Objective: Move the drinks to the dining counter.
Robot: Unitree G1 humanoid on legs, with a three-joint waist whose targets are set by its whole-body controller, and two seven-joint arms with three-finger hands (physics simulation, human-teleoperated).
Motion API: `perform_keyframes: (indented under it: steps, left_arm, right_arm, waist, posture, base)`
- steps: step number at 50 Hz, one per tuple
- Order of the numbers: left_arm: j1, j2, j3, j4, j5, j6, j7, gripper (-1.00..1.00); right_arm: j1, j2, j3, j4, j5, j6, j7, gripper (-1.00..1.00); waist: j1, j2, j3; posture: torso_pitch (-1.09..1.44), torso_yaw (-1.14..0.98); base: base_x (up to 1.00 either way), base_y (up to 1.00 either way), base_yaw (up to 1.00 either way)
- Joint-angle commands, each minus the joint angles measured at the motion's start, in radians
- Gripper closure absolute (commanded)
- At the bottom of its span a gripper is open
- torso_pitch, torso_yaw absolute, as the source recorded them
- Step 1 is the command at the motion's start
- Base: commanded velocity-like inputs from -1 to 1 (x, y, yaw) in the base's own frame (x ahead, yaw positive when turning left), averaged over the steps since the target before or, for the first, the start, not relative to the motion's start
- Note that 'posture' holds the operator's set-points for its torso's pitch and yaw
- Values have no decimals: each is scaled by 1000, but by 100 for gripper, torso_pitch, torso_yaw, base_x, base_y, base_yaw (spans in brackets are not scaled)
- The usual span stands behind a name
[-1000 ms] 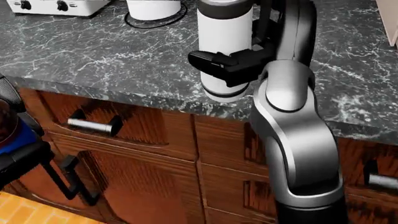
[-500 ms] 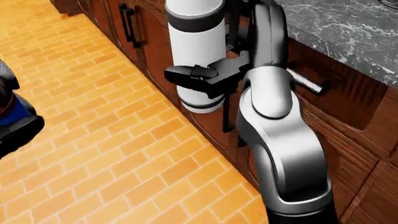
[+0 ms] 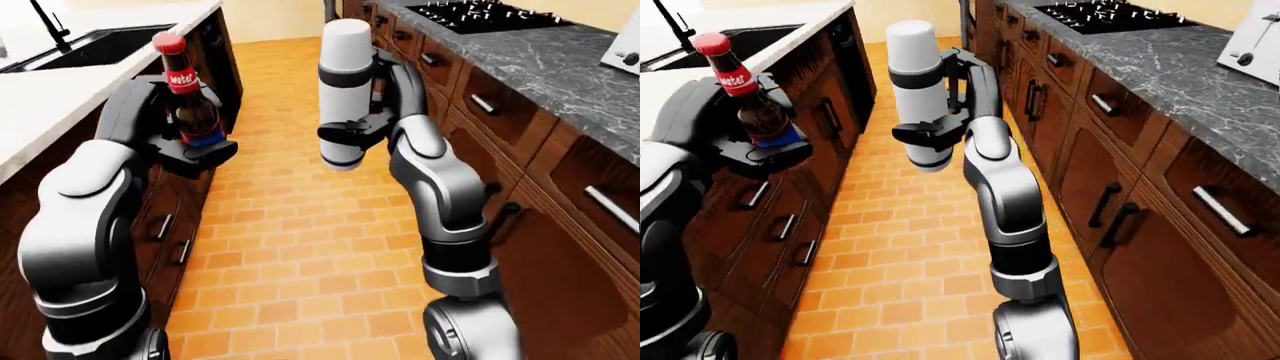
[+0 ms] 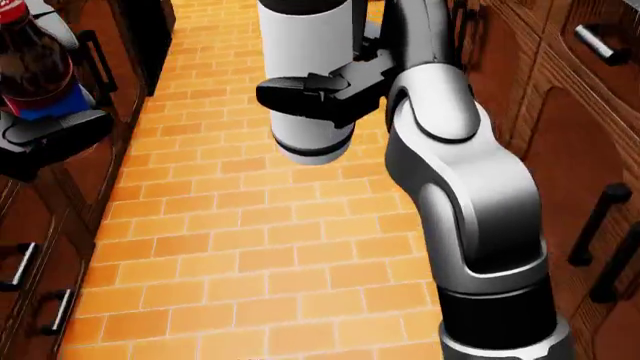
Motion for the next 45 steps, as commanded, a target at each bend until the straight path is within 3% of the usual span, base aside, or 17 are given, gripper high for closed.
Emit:
perform_keyframes:
  steps: [1,5,6,8,11,12,19,21,23,29,32,35,38,41,42,44,45]
  left_arm:
    - [-48,11,13,-5,22,-35,8,100]
    - [-76,2,-1,15,31,-35,6,100]
    - [-82,0,-6,19,34,-36,5,100]
    - [-97,-1,-11,26,40,-33,2,100]
    - [-108,-8,-18,30,47,-32,-1,100]
    - [-108,-9,-19,31,49,-33,-2,100]
    - [-101,-19,-24,23,62,-37,-16,100]
    - [-92,-26,-32,19,71,-43,-17,100]
    - [-99,-29,-35,8,76,-30,-22,100]
    - [-106,-35,-40,6,92,-31,-33,100]
    - [-105,-40,-43,-15,99,-15,-38,100]
    - [-112,-41,-44,-22,105,-6,-43,100]
    - [-113,-41,-43,-27,109,-2,-47,100]
    - [-117,-37,-41,-32,113,4,-54,100]
    - [-121,-35,-40,-36,114,10,-56,100]
    - [-129,-31,-41,-48,115,25,-62,100]
    - [-130,-29,-45,-44,118,24,-64,100]
  right_arm:
    - [-40,-8,0,-35,11,-34,8,100]
    - [-37,-7,-2,-30,22,-29,16,100]
    - [-39,-12,-1,-31,21,-25,19,100]
    - [-41,-20,-4,-30,20,-21,24,100]
    - [-39,-29,-10,-26,24,-21,28,100]
    - [-37,-30,-9,-28,24,-20,30,100]
    - [-34,-51,-17,-50,26,-2,39,100]
    - [-29,-54,-18,-48,24,-8,41,100]
    - [-28,-54,-22,-48,26,-9,42,100]
    - [-25,-67,-27,-70,29,-1,39,100]
    - [-26,-70,-16,-95,7,13,44,100]
    - [-28,-71,-21,-106,1,22,47,100]
    - [-30,-70,-22,-110,0,25,49,100]
    - [-25,-74,-3,-123,-26,26,69,100]
    - [-29,-72,-7,-129,-29,30,73,100]
    - [-44,-73,-13,-130,-33,41,80,100]
    - [-49,-72,-15,-141,-33,55,81,100]
  waist:
    - [0,14,-26]
    - [26,-37,-48]
    - [1,-48,-7]
    - [-18,-143,63]
    - [-61,-203,72]
    - [-51,-137,66]
    - [-71,-46,21]
    - [-66,29,4]
    - [-65,8,20]
    - [-14,-30,-29]
    - [-10,-87,-46]
    - [-16,-111,18]
    - [-34,-128,-20]
    - [-33,-122,1]
    - [1,-126,-32]
    - [22,-61,2]
    - [33,21,-6]
  posture:
    - [0,0]
    - [0,0]
    - [0,0]
    - [0,0]
    - [0,0]
    - [0,0]
    - [0,0]
    - [0,0]
    - [0,0]
    - [0,0]
    - [0,0]
    - [0,0]
    - [0,0]
    - [0,0]
    - [0,0]
    - [0,0]
    - [0,0]
  base:
    - [0,0,100]
    - [7,0,100]
    - [46,99,0]
    - [68,62,0]
    - [98,19,0]
    - [100,1,0]
    - [100,0,0]
    - [100,0,0]
    - [100,0,0]
    - [100,0,0]
    - [100,0,0]
    - [100,0,0]
    - [100,0,0]
    - [61,0,5]
    - [0,0,100]
    - [0,0,100]
    - [1,0,100]
